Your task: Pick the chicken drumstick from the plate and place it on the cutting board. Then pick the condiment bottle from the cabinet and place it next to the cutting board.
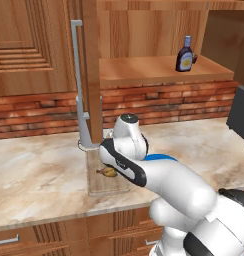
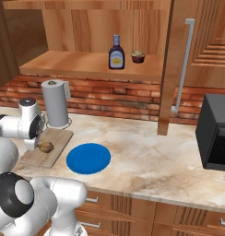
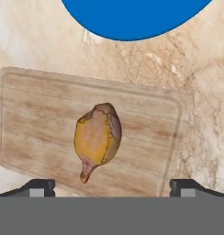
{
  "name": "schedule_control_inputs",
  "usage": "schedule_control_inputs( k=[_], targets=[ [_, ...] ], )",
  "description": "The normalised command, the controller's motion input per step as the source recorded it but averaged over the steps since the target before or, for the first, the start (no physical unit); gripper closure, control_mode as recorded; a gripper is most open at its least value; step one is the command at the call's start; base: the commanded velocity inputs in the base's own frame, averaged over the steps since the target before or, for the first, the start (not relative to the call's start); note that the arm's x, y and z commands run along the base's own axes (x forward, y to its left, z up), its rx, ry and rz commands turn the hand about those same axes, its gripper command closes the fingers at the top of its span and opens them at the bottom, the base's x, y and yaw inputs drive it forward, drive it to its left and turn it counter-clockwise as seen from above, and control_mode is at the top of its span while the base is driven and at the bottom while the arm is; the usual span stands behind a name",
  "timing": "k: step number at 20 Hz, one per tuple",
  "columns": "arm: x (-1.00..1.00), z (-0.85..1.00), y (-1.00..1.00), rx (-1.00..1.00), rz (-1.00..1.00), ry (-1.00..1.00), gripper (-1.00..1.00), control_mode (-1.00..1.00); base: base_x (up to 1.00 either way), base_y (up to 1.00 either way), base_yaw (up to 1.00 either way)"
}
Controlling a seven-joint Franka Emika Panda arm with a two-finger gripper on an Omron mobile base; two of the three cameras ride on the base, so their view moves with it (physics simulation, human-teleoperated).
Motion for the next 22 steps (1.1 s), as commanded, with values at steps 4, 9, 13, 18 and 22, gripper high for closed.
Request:
schedule_control_inputs(
  k=[4, 9, 13, 18, 22],
  targets=[
    [-0.18, 0.06, -0.27, 0.17, 0.00, 0.00, -1.00, -1.00, 0.00, 0.00, 0.00],
    [-0.12, 0.10, -0.17, 0.23, 0.00, 0.00, -1.00, -1.00, 0.00, 0.00, 0.00],
    [-0.16, 0.08, -0.13, 0.28, 0.00, 0.00, -1.00, -1.00, 0.00, 0.00, 0.00],
    [-0.07, 0.06, -0.08, 0.30, 0.00, 0.00, -1.00, -1.00, 0.00, 0.00, 0.00],
    [-0.03, 0.11, -0.04, 0.30, -0.02, 0.00, -1.00, -1.00, 0.00, 0.00, 0.00]
  ],
)
